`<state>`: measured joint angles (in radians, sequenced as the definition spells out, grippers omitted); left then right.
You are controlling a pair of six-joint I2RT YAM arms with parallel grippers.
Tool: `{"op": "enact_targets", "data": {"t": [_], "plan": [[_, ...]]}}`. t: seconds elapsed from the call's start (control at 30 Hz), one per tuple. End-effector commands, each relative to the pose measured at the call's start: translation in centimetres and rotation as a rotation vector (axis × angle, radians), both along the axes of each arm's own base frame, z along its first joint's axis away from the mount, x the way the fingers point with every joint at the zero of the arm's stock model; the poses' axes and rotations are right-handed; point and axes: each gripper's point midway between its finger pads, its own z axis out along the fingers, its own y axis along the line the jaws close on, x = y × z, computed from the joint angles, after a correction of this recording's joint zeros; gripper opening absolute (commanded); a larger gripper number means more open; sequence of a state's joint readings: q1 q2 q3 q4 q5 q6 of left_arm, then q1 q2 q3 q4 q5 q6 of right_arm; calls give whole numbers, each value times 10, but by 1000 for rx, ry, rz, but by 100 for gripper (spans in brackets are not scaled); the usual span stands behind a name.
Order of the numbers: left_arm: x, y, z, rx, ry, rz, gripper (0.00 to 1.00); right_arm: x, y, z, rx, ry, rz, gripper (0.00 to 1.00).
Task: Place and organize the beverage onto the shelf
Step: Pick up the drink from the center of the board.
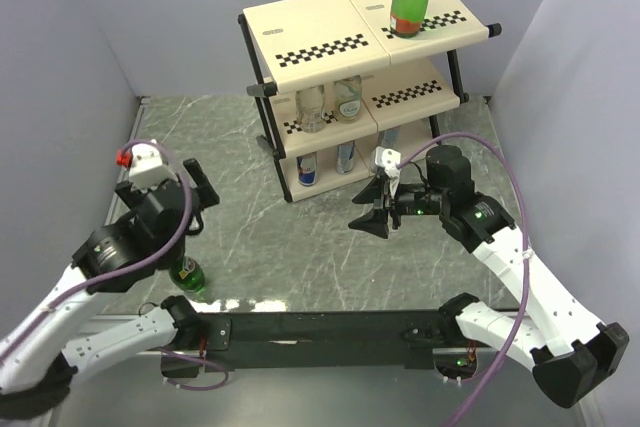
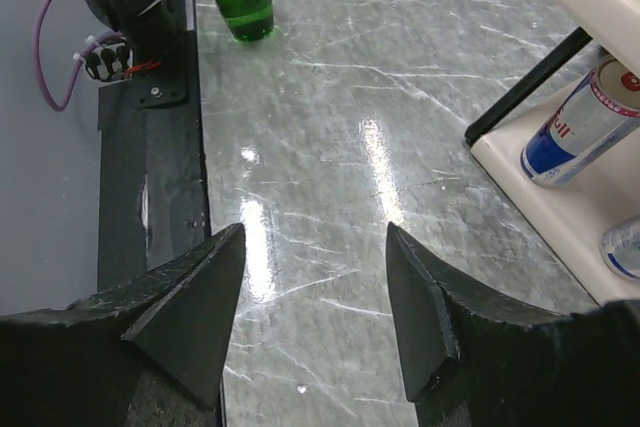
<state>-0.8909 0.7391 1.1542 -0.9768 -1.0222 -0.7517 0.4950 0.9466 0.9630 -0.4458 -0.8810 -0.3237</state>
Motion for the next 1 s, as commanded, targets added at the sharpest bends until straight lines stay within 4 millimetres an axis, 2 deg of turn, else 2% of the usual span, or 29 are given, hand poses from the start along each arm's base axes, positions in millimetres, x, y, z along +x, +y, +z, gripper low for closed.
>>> {"op": "enact_targets", "data": {"t": [0.0,0.07,0.1,0.2,0.23,0.27,0.3,0.4,0.43,0.47,0.5,0.53,0.63,0.73,0.83,0.97], "plan": [[26,14,3,44,-11,46,99,-3,2,13,31,-56,23,65],[39,16,-8,40,21,29,99,-3,2,12,29,-53,21,65],[46,35,-8,53,24,93,99,-3,2,13,30,-58,22,65],[50,52,-8,38,16,137,99,-3,2,11,28,-56,24,65],[50,66,-9,28,16,188,99,-3,2,11,26,-54,25,65],[50,71,-12,20,21,204,99,-3,2,11,26,-56,26,65],[49,83,-17,4,34,247,99,-3,2,10,25,-55,29,65],[51,105,-41,-13,89,314,99,-4,2,8,20,-48,37,65],[52,111,-55,-11,119,331,99,-4,3,9,21,-50,41,65],[55,116,-59,-14,119,343,98,-6,3,8,22,-46,48,65],[53,133,-65,-13,136,400,98,-6,3,7,22,-46,50,65],[54,138,-73,-15,153,408,98,-6,3,8,23,-48,50,65],[64,144,-72,-51,133,422,97,-6,3,6,20,-44,54,65],[75,157,-78,-64,148,459,95,-6,3,5,17,-38,57,65],[87,161,-97,-89,204,431,92,-7,3,6,17,-36,60,65],[90,169,-117,-88,254,437,88,-8,3,7,21,-47,61,65]]}}
